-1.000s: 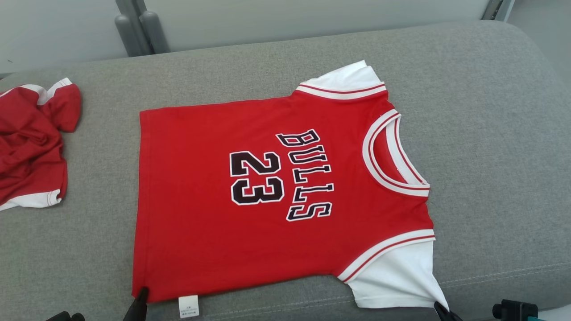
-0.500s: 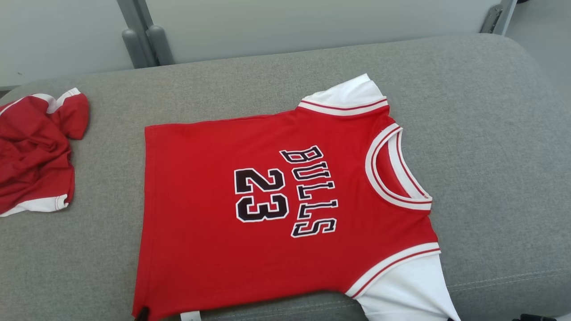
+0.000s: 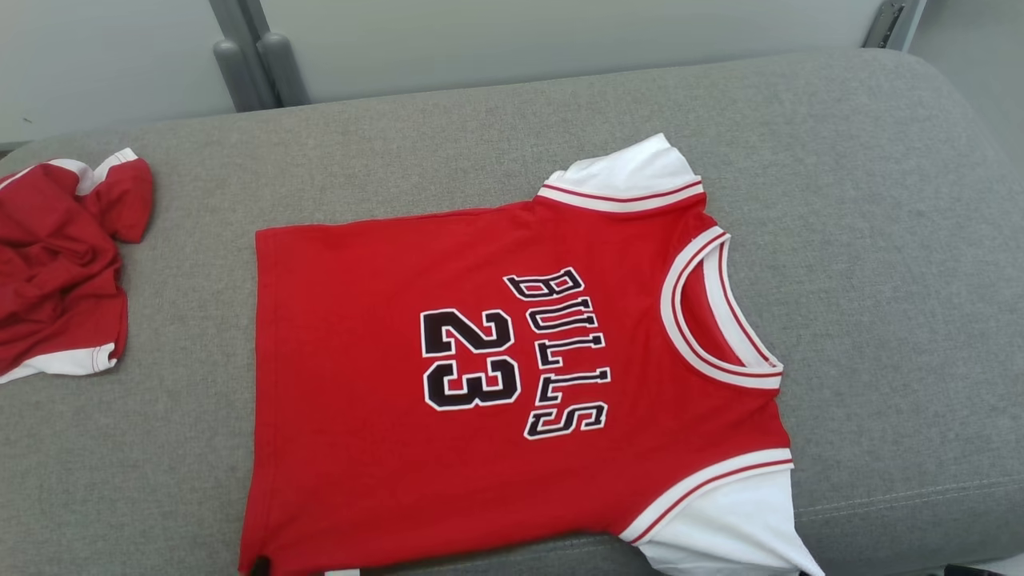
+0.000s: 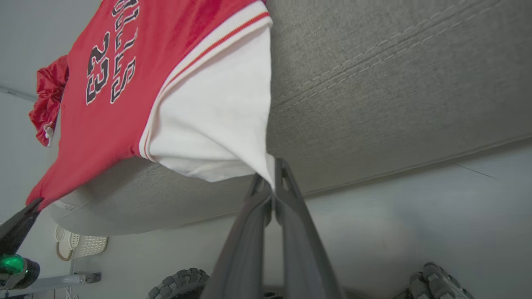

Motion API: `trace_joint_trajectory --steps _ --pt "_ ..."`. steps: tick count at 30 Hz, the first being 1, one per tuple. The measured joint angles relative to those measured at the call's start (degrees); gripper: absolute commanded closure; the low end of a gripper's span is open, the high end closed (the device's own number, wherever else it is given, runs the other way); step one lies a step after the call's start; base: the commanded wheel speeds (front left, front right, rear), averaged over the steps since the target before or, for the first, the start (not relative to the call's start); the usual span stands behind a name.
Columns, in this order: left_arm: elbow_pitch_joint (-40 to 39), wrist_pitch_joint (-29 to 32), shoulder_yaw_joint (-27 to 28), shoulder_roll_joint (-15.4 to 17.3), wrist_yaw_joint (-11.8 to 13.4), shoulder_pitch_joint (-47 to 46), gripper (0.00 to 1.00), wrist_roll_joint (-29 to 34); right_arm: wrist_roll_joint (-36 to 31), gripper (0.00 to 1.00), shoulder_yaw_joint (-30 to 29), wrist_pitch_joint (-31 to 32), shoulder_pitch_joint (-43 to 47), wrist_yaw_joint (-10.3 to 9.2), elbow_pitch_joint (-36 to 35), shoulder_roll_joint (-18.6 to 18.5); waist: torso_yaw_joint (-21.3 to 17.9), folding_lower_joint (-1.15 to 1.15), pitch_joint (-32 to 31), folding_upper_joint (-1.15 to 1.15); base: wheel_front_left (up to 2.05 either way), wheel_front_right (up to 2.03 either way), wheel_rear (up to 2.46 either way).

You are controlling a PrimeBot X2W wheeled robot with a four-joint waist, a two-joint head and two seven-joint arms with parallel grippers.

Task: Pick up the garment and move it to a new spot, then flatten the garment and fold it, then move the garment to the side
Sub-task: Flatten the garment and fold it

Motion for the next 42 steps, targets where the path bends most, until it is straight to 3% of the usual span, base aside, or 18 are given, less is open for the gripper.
trace_joint_trajectory --steps 10,17,42 --pt "-6.15 1.94 0.25 1.36 0.27 -0.23 1.00 -0.62 7.23 1.00 -1.20 1.20 -1.26 -0.01 -8.55 0.13 -0.24 0.00 2.54 0.00 0.00 0.00 0.00" --pt "-10.45 4.39 1.11 3.28 1.30 -1.37 1.00 -1.38 11.29 1.00 -3.16 3.18 -4.02 -0.01 -13.63 -2.33 -0.46 0.00 5.39 0.00 0.00 0.00 0.00" --pt "-15.74 11.77 1.27 6.71 6.28 -2.49 1.00 -4.05 18.28 1.00 -6.57 8.36 -7.22 -0.01 -16.90 -6.17 0.10 0.00 6.59 0.00 0.00 0.00 0.00"
